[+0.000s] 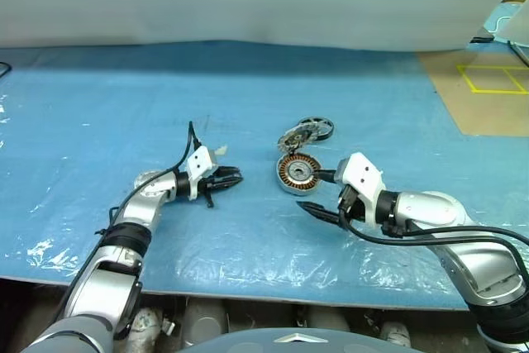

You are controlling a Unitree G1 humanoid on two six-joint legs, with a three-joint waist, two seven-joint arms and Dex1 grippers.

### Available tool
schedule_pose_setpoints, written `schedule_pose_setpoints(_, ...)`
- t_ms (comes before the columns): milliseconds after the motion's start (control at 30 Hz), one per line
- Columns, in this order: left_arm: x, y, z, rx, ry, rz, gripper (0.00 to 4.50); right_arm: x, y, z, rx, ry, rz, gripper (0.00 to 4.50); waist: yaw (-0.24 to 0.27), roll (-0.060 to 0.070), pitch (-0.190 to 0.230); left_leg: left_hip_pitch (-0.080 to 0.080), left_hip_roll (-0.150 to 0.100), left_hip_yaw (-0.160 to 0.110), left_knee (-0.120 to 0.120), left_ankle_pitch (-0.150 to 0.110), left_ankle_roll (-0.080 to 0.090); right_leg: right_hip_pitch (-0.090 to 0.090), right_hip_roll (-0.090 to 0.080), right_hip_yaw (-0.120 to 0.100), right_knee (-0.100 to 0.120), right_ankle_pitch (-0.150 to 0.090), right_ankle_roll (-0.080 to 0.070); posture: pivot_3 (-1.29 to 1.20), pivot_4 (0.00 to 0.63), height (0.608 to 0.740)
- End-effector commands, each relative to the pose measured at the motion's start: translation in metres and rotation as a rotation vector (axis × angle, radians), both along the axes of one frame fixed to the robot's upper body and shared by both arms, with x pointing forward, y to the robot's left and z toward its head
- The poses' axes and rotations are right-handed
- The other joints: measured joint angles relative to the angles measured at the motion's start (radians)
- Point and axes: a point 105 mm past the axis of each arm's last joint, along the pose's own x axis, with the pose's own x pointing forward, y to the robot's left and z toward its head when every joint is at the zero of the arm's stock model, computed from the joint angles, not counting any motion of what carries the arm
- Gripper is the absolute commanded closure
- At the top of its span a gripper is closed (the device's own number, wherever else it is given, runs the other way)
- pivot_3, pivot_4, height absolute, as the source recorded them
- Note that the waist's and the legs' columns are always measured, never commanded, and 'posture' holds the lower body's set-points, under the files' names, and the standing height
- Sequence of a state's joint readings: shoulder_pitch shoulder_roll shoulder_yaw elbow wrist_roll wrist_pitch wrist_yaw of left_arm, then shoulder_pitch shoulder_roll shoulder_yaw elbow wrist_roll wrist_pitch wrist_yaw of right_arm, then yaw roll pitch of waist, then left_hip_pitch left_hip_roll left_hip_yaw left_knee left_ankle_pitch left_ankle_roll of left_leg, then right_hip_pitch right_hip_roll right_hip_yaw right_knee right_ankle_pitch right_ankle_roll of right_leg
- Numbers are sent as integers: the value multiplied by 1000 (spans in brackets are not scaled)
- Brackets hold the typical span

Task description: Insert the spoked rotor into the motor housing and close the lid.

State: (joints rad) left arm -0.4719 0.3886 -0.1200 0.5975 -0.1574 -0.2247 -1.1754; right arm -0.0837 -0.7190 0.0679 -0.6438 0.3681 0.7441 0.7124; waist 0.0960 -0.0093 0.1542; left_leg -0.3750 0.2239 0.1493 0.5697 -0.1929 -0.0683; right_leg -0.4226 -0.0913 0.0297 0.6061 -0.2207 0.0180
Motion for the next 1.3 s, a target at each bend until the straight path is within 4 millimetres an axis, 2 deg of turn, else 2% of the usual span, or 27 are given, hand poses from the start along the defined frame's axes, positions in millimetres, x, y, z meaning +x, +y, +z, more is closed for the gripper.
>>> schedule_pose_setpoints(33, -10, -12, 36, -50, -69, -120, 3835, -2, -3, 15, 49, -34, -23, 822, 2, 0, 0, -1, 0, 0, 0, 0, 0, 0, 0, 0, 0, 0, 0, 0, 150, 740)
schedule_pose_setpoints(133, -16, -26, 59, -106, -84, -184, 3835, 0, -6, 18, 76, -32, -43, 822, 2, 0, 0, -1, 0, 0, 0, 0, 0, -1, 0, 0, 0, 0, 0, 0, 150, 740)
schedule_pose_setpoints(233, -12, -48, 86, -208, -91, -193, 3835, 1, -10, 14, 70, -26, -52, 822, 2, 0, 1, -1, 0, 0, 0, 0, 0, -1, 0, 0, 0, 0, 0, 0, 150, 740)
schedule_pose_setpoints(300, -14, -63, 91, -210, -106, -239, 3835, 1, -11, 13, 72, -25, -58, 822, 1, 0, 1, -1, 0, 0, 1, 0, 0, -1, 0, 0, 0, 0, 0, 0, 150, 740)
schedule_pose_setpoints(400, -14, -84, 85, -171, -119, -293, 3835, 3, -13, 13, 94, -36, -74, 822, -2, 0, 0, -1, 0, 1, 1, 0, 0, -1, 0, 1, 0, 0, 0, 0, 150, 740)
schedule_pose_setpoints(600, -17, -104, 70, -92, -100, -396, 3835, -2, -12, 13, 180, -31, -83, 822, -1, 0, 0, -1, 0, 0, 0, 0, 0, -1, 0, 0, 0, 2, 3, 0, 150, 740)
schedule_pose_setpoints(700, -9, -109, 58, -52, -135, -370, 3835, -7, -15, 13, 201, -32, -116, 822, 1, 0, 0, -1, -1, 0, 0, 0, 0, -1, 0, 0, 0, 2, 3, 0, 150, 740)
schedule_pose_setpoints(833, 3, -119, 63, -100, -182, -308, 3835, -10, -16, 9, 193, -32, -144, 822, 3, 0, 1, -2, -1, 0, 1, 0, 0, -1, 0, 0, 0, 2, 3, 0, 150, 740)
schedule_pose_setpoints(1100, 8, -127, 49, -31, -242, -286, 3835, -11, -16, 4, 174, -22, -193, 822, 2, 0, 0, -1, -1, 0, 1, 0, 0, 0, 0, 0, 0, 2, 4, 0, 150, 740)
schedule_pose_setpoints(1300, 7, -125, 37, 40, -265, -298, 3835, -12, -19, 1, 147, -16, -203, 822, 4, 0, 0, -2, -1, 0, 1, 0, 0, 0, 0, 0, 0, 3, 5, 0, 150, 740)
